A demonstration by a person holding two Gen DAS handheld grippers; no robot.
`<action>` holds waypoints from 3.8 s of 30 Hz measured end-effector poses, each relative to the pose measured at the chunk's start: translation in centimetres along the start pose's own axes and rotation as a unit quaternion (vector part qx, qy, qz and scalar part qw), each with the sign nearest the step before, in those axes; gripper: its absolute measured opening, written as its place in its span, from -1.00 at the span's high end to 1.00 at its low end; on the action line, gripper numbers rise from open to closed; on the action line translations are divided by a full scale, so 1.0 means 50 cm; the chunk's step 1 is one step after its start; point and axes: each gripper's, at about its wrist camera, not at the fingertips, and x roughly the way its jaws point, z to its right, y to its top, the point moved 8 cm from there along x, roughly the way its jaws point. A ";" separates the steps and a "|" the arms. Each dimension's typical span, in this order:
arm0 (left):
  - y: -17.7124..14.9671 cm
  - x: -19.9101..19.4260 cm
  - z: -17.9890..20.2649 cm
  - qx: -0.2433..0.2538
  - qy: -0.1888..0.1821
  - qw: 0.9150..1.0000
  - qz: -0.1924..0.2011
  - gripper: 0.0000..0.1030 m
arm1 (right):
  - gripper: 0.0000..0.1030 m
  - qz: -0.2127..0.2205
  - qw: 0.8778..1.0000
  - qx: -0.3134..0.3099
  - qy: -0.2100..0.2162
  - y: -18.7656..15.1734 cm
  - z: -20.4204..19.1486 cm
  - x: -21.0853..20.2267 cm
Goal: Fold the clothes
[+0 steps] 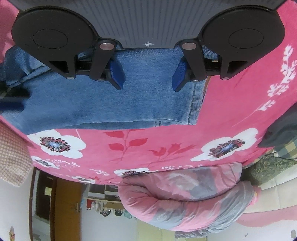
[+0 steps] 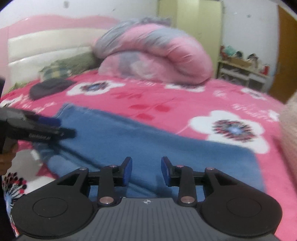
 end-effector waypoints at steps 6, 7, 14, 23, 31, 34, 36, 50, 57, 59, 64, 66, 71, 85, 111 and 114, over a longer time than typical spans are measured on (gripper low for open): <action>-0.001 0.000 0.001 0.006 -0.001 1.000 0.001 -0.15 | 0.27 -0.016 0.999 0.045 0.022 -0.041 0.005 -0.014; -0.001 0.000 0.001 0.005 -0.002 1.000 0.001 -0.15 | 0.27 -0.017 0.998 0.047 0.025 -0.040 0.011 -0.027; 0.000 0.000 0.000 0.001 -0.002 1.000 -0.002 -0.15 | 0.25 -0.003 0.993 0.096 -0.073 -0.041 0.140 -0.048; 0.000 0.000 0.001 0.004 -0.001 1.000 -0.004 -0.15 | 0.24 0.009 0.991 0.109 -0.083 -0.067 0.178 -0.082; 0.005 -0.001 0.003 0.008 -0.001 1.000 -0.008 -0.16 | 0.23 0.011 0.987 0.118 -0.105 -0.053 0.251 0.002; 0.013 -0.017 0.005 0.025 0.013 1.000 -0.008 -0.27 | 0.23 0.008 0.985 0.150 -0.085 -0.077 0.273 0.018; 0.022 -0.033 0.010 0.039 0.021 0.999 0.001 -0.27 | 0.23 0.009 0.985 0.147 -0.087 -0.080 0.270 0.019; 0.031 0.012 0.093 0.062 0.006 0.997 -0.036 -0.49 | 0.22 0.013 0.986 0.137 -0.096 -0.083 0.261 0.015; 0.008 0.021 0.087 0.053 0.009 0.998 -0.041 -0.58 | 0.22 0.014 0.986 0.138 -0.095 -0.084 0.263 0.014; 0.008 0.022 0.086 0.053 0.009 0.998 -0.042 -0.59 | 0.22 0.014 0.986 0.138 -0.095 -0.084 0.263 0.014; 0.008 0.022 0.089 0.053 0.010 0.998 -0.041 -0.61 | 0.22 0.015 0.986 0.138 -0.095 -0.083 0.263 0.015; 0.007 0.022 0.089 0.053 0.010 0.998 -0.040 -0.62 | 0.22 0.015 0.986 0.138 -0.095 -0.084 0.263 0.014; 0.007 0.024 0.088 0.053 0.012 0.998 -0.041 -0.64 | 0.22 0.015 0.986 0.138 -0.095 -0.084 0.264 0.014; 0.006 0.024 0.090 0.054 0.017 0.997 -0.042 -0.67 | 0.22 0.015 0.986 0.139 -0.095 -0.084 0.263 0.014; 0.005 0.024 0.087 0.053 0.025 0.997 -0.045 -0.80 | 0.22 0.016 0.986 0.140 -0.095 -0.084 0.263 0.013; 0.004 0.025 0.086 0.053 0.026 0.997 -0.045 -0.82 | 0.22 0.016 0.986 0.140 -0.094 -0.084 0.263 0.013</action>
